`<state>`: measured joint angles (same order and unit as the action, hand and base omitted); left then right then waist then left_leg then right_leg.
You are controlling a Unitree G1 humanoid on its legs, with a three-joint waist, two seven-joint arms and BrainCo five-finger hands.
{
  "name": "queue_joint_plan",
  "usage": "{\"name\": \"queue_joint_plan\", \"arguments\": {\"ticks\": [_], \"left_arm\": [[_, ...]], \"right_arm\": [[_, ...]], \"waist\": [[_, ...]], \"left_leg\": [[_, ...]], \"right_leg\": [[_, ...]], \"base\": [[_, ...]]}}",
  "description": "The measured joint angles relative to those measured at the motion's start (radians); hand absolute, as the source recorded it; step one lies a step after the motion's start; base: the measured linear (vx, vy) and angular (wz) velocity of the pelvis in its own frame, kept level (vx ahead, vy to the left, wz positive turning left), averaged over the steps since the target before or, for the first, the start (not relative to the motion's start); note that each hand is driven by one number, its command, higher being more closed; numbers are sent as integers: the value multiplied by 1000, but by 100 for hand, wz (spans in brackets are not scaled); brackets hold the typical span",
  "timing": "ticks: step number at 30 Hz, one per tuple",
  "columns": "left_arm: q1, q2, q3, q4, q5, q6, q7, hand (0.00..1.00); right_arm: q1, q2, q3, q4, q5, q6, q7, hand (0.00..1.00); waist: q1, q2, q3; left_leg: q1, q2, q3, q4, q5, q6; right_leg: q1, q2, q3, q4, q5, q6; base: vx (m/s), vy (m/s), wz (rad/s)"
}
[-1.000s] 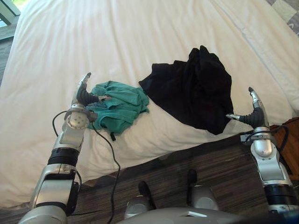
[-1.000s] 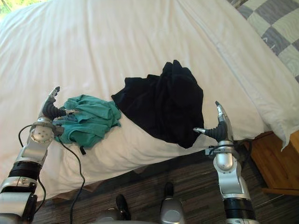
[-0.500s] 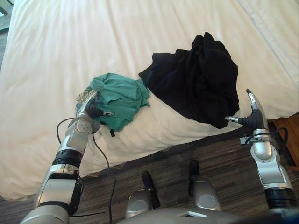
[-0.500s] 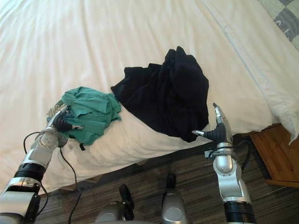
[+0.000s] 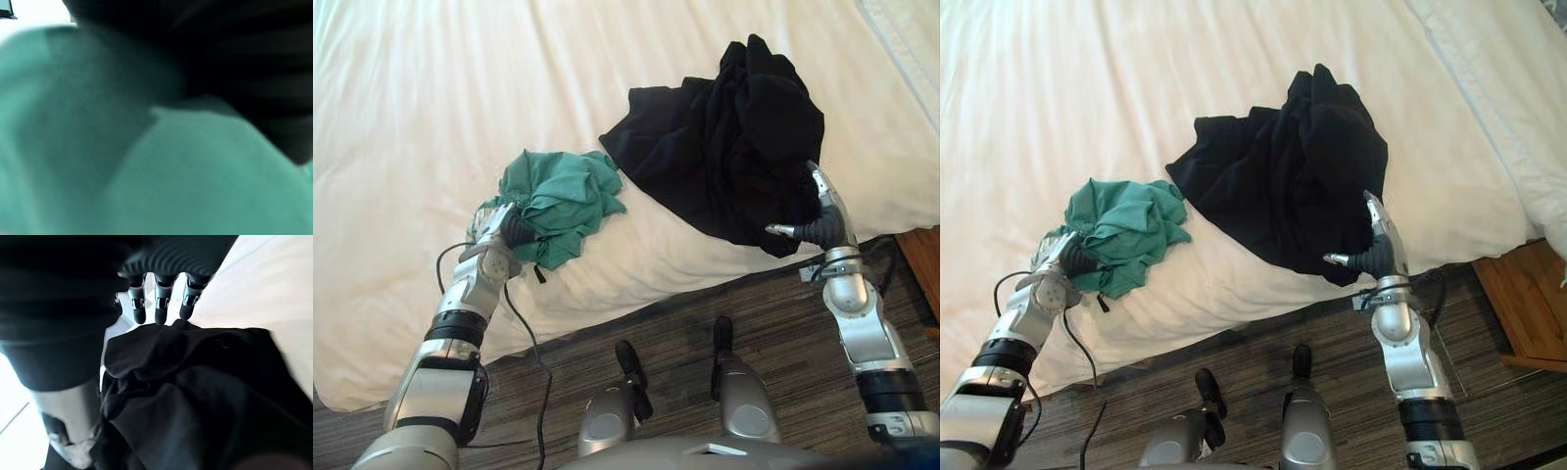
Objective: Tidy the bed and pick cloth on bed and put in laundry
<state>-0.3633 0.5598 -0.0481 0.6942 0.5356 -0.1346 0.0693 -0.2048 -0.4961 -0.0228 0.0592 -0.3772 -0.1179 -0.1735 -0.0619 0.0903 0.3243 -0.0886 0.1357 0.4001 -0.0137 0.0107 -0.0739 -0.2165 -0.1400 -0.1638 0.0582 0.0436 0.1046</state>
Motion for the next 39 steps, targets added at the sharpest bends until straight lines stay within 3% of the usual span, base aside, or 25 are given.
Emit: {"name": "queue_joint_plan", "arguments": {"ticks": [4, 7, 12, 14, 19, 21, 26, 33, 39], "left_arm": [[146, -3, -22, -96, -130, -62, -13, 100], [265, -15, -31, -189, -278, -108, -71, 100], [448, -65, -54, -302, -425, -125, -153, 100], [546, -84, -110, -328, -480, -116, -187, 100], [683, -147, -190, -318, -537, -70, -252, 100], [687, -161, -190, -320, -566, -68, -259, 100], [687, -164, -187, -340, -604, -74, -256, 100], [693, -191, -189, -379, -616, -73, -238, 100], [693, -201, -228, -406, -634, -68, -237, 100]], "right_arm": [[-71, -77, 12, 48, -5, -2, 0, 0], [-140, -162, 40, 125, -40, -4, 2, 0], [-244, -282, 55, 244, -63, 3, 14, 0], [-311, -358, 73, 321, -78, 4, 14, 0], [-420, -451, 82, 451, -76, 18, 14, 0], [-488, -501, 116, 520, -76, 21, 15, 0], [-730, -583, 209, 688, -75, 23, 14, 0], [-957, -616, 297, 873, -38, 24, 8, 0], [-975, -614, 299, 899, 92, 25, -8, 0]], "waist": [[3, 3, -1], [19, 16, -1], [25, 52, 3], [25, 66, 10], [34, 84, 24], [52, 95, 40], [65, 124, 68], [81, 140, 124], [98, 138, 128]], "left_leg": [[-2, -2, -22, 0, 0, 0], [-21, -3, -41, 0, 0, 0], [-49, -8, -74, -1, 5, 7], [-70, -12, -84, -2, 7, 10], [-106, -18, -91, -5, 14, 17], [-107, -22, -93, -6, 16, 20], [-177, -37, -107, -40, 61, 29], [-243, -51, -108, -83, 116, 41], [-285, -46, -108, -84, 134, 36]], "right_leg": [[24, -2, -16, -24, 5, 6], [22, -5, -37, -29, 5, 7], [19, -11, -68, -42, 7, 9], [7, -14, -77, -48, 10, 13], [-21, -21, -75, -50, 22, 4], [-22, -24, -69, -53, 29, 7], [-94, -33, -70, -65, 53, 5], [-166, -39, -70, -80, 86, 5], [-209, -35, -71, -76, 89, 3]], "base": [[36, 0, 16], [11, 0, 18], [24, -5, 22], [24, -2, 16], [24, 9, 10], [-13, 23, 5], [-61, 24, 10], [-36, 25, 5], [-5, 4, 2]]}}
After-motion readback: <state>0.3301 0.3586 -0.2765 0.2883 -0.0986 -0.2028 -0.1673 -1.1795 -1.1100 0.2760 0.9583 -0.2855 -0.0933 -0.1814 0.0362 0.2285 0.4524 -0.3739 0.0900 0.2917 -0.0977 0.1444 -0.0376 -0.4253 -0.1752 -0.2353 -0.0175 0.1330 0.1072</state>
